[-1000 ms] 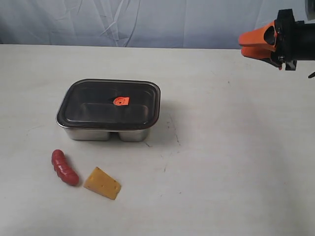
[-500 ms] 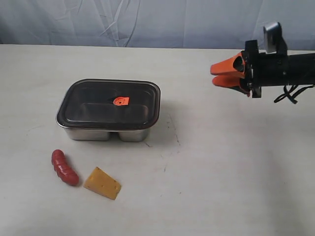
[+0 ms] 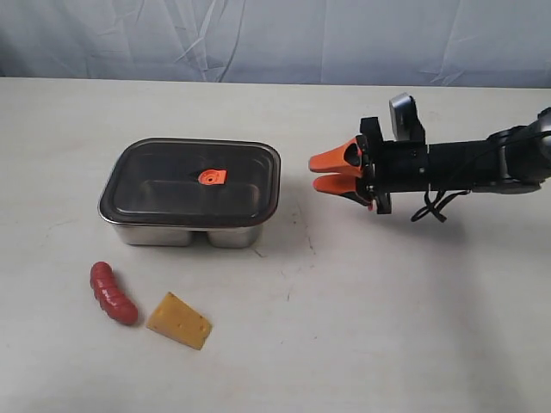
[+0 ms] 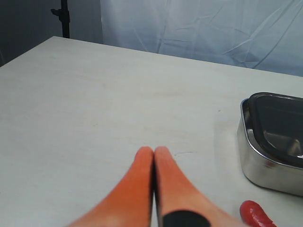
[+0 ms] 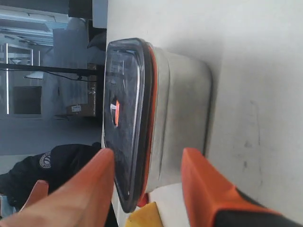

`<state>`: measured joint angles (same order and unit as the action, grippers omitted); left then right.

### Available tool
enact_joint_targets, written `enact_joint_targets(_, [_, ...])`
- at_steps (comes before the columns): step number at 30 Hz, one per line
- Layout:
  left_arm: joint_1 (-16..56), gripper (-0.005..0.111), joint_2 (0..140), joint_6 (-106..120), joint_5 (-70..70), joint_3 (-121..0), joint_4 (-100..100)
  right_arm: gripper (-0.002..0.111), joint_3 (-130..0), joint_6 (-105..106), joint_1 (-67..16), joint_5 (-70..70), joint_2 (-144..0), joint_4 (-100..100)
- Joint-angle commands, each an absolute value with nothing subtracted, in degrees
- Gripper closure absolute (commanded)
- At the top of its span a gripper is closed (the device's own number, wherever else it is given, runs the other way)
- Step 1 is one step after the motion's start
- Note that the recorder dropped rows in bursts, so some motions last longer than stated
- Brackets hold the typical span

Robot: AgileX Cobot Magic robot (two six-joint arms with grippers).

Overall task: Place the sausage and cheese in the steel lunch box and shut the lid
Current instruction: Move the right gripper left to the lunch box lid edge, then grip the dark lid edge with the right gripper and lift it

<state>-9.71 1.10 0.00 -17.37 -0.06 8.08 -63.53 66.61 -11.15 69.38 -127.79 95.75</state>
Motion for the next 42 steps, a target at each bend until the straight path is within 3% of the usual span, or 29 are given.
enact_joint_targets(1, [-9.44, 0.107, 0.93, 0.0, -16.75, 0.0, 8.05, 0.063, -63.81, 68.66, -13.06, 69.96, -129.43, 99.68])
enact_joint_targets(15, [-9.44, 0.107, 0.93, 0.0, -16.75, 0.0, 8.05, 0.063, -70.25, 67.77, -18.77, 69.68, -129.53, 98.82])
enact_joint_targets(42, [-9.44, 0.107, 0.93, 0.0, -16.75, 0.0, 8.05, 0.063, -70.75, 64.49, -18.95, 65.69, -129.53, 95.14])
